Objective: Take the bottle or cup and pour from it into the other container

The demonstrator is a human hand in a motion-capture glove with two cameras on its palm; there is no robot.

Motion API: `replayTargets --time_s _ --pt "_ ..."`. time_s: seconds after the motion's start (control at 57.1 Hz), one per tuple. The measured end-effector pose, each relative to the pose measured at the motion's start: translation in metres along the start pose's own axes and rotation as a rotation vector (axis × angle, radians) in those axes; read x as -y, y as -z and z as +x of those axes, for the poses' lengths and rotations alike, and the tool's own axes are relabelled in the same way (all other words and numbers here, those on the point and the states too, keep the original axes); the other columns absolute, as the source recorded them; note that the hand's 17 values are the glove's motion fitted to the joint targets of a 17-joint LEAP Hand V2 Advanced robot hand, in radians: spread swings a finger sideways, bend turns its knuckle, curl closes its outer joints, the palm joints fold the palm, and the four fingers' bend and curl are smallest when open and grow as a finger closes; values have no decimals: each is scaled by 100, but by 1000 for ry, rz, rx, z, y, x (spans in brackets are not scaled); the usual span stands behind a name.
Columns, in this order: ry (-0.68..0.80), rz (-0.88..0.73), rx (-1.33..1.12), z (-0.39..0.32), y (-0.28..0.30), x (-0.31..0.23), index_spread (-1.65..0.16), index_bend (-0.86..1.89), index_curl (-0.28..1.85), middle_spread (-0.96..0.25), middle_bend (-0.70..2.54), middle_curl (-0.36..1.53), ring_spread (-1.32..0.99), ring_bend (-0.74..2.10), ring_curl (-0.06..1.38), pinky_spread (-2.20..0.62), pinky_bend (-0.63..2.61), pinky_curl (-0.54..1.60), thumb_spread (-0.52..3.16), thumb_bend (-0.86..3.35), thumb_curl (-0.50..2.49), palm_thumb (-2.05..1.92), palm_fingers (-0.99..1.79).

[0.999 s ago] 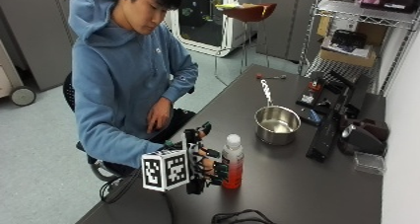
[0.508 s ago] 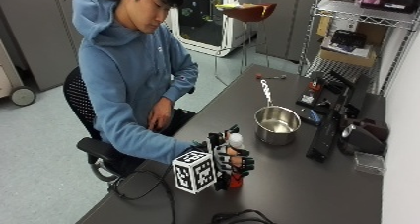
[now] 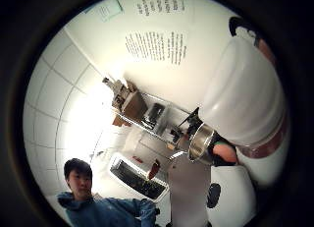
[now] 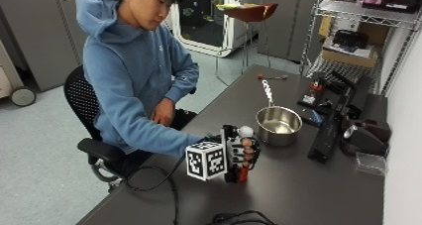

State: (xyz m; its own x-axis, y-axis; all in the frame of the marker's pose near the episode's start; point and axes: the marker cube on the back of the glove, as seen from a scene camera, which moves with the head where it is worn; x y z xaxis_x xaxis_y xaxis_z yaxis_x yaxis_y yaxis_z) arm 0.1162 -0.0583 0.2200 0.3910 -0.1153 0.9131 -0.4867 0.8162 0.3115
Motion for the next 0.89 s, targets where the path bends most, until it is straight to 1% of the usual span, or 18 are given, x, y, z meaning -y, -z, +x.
replayTargets --time_s 0.123,0.245,0.35,0.526,0.596,0.701,0.894 --pt "55 -94 -88 -25 -13 9 -9 15 35 -2 27 45 -10 52 39 -10 61 31 40 -3 59 110 112" --pt "136 -247 -235 -58 -27 23 -8 15 36 -3 27 47 -10 52 41 -11 59 32 35 -3 61 109 114" --pt "183 -330 -379 -82 -36 43 -8 15 38 -3 27 48 -11 51 42 -11 58 32 32 -4 63 108 115" --pt "149 -466 -562 -120 -64 63 -8 16 39 -3 27 49 -11 50 43 -12 58 34 29 -4 65 107 117" --pt "126 -570 -698 -129 -74 67 -8 16 40 -3 27 50 -11 50 44 -12 57 34 28 -4 65 106 117" --pt "127 -734 -981 -139 -96 70 -8 16 41 -3 27 51 -12 50 44 -12 57 34 26 -4 66 105 119" --pt "215 -893 -1387 -154 -144 63 -8 16 42 -3 27 51 -12 49 45 -13 56 35 24 -4 68 103 120"
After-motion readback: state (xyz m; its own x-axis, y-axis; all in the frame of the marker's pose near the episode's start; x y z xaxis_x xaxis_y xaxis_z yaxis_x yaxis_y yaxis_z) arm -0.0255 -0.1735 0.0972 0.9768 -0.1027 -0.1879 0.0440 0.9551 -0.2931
